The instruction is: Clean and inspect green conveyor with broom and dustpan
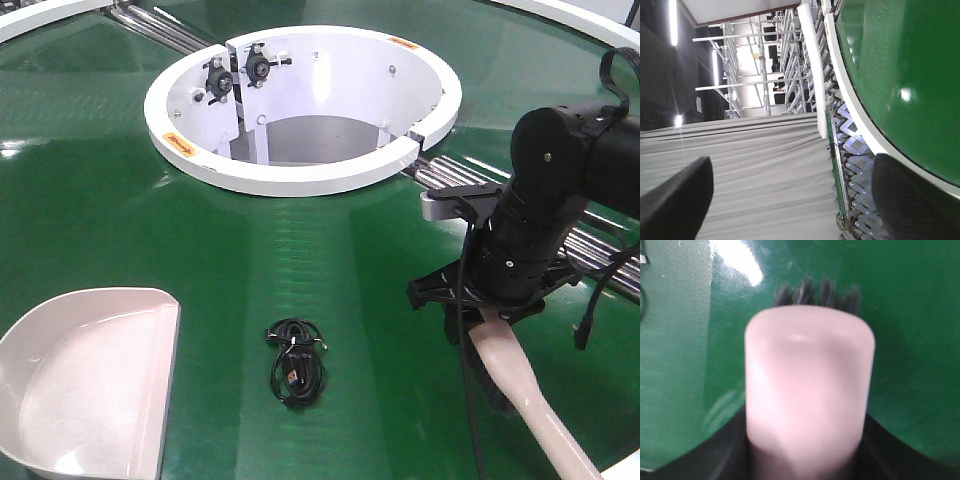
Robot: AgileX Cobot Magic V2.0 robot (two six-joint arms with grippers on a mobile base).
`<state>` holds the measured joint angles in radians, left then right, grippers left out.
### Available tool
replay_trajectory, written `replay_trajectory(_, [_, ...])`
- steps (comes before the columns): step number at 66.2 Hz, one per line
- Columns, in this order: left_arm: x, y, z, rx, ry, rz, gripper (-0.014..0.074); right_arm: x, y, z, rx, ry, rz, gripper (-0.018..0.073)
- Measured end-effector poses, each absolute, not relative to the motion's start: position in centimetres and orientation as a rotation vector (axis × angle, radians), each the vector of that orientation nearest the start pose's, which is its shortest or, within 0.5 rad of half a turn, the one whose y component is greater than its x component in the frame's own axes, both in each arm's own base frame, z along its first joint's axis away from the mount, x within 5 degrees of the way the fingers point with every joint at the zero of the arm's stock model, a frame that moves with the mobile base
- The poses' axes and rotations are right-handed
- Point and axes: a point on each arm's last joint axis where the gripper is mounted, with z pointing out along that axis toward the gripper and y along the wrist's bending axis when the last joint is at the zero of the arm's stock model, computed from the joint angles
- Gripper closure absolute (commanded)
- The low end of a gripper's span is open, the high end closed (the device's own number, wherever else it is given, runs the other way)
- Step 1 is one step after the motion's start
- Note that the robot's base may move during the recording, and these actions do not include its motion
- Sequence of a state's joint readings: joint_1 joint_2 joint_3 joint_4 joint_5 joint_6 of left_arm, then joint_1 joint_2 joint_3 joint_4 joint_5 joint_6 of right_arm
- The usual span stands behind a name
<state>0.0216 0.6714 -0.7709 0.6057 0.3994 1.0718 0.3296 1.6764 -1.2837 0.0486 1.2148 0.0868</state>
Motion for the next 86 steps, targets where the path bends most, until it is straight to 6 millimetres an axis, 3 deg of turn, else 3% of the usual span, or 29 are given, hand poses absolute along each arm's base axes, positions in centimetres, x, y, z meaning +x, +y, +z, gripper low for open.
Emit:
replay_trajectory(16, [13.0, 2.9, 37.7, 1.354, 1.548, 1.425, 0.0005, 30.0, 10.7, 25.5, -0.351, 3.081, 0.086, 0.0566])
replay_trajectory(30, [13.5, 4.2, 35.6, 1.604, 1.844, 1.392, 0.0005, 30.0, 10.7, 25.5, -0.351, 3.081, 0.086, 0.0566])
replay_trajectory(47, [15.9, 4.7, 32.3, 1.889, 2.17, 1.15, 0.0005, 30.0, 10.7, 25.5, -0.351, 3.081, 0.086, 0.0566])
replay_trajectory(67, [19.5, 4.7, 27.2, 2.049, 2.427, 0.745, 0.0007, 30.0, 10.7, 25.5, -0.351, 3.081, 0.086, 0.0566])
replay_trajectory(75, [21.1, 5.1, 26.4, 2.019, 2.512, 0.627, 0.0007, 30.0, 10.7, 25.5, -0.351, 3.081, 0.086, 0.0566])
replay_trajectory(86, [23.3, 5.9, 26.9, 1.986, 2.593, 0.569, 0.0008, 30.0, 10.7, 25.5, -0.351, 3.081, 0.086, 0.0566])
